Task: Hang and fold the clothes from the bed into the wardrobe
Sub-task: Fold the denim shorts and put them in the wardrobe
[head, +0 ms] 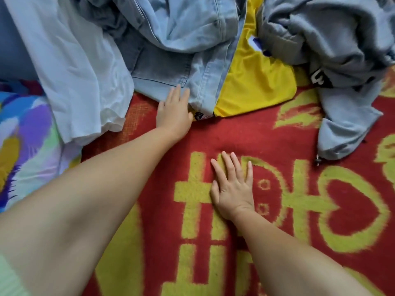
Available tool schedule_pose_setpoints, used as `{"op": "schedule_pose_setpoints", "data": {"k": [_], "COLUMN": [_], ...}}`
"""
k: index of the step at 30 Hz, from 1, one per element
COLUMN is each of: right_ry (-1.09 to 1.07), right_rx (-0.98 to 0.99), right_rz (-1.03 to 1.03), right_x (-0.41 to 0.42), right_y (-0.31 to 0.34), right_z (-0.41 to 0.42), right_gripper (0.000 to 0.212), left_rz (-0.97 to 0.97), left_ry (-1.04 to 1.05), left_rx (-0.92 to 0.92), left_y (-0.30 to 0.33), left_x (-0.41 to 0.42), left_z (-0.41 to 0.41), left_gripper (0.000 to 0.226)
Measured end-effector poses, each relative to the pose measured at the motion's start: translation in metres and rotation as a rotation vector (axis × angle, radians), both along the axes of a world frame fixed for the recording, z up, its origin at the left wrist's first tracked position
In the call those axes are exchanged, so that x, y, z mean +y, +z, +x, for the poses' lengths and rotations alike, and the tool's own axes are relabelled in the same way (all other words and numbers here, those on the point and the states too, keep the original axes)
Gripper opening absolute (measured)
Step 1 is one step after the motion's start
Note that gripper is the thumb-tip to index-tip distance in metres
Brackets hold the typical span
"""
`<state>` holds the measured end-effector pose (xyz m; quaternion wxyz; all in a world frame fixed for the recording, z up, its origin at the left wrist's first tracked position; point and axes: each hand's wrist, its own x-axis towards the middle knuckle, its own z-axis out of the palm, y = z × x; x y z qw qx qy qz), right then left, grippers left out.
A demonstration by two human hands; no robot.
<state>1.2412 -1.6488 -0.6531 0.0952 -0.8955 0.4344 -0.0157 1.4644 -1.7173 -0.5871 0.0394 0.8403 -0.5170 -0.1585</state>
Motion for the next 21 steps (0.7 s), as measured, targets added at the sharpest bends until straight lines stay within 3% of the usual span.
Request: {"op": "schedule_pose_setpoints", "data": {"k": [3, 7, 13, 17, 19, 21], "right_ry": [0.007, 0.017, -0.017, 0.007, -0.174, -0.509], "right_rx": [0.018, 0.073, 0.050, -0.045, -0.215, -0.327], "right_rz": [0.000, 0.021, 0.091, 0.181, 0.245, 0.220], "right_x": [-0.005, -0.008, -0.018, -0.025, -0.021, -0.020], "right_y": [-0.001, -0.001, 0.001, 0.006, 0.018, 0.038], "right_z": [0.000, -0.005, 0.000, -0.003, -0.026, -0.064], "right_gripper": [0.059, 0.060, 0.060, 0.054, 0.048, 0.039], "left_rz": [-0.096, -0.309, -0.267, -0.277, -0.270, -0.214], "left_ry": [0.082, 0.195, 0.065, 0.093, 0.124, 0.096], "left_rx": [0.058, 0.101, 0.033, 0.074, 0.079, 0.099], "left_y": [-0.003, 0.006, 0.025, 0.037, 0.045, 0.054], "left_x": [-0.019, -0.003, 0.063, 0.126, 0.157, 0.184], "left_z": [0.012, 0.007, -0.024, -0.060, -0.077, -0.100], "left_gripper": [0.042, 0.037, 0.023, 0.024, 0.027, 0.032]}}
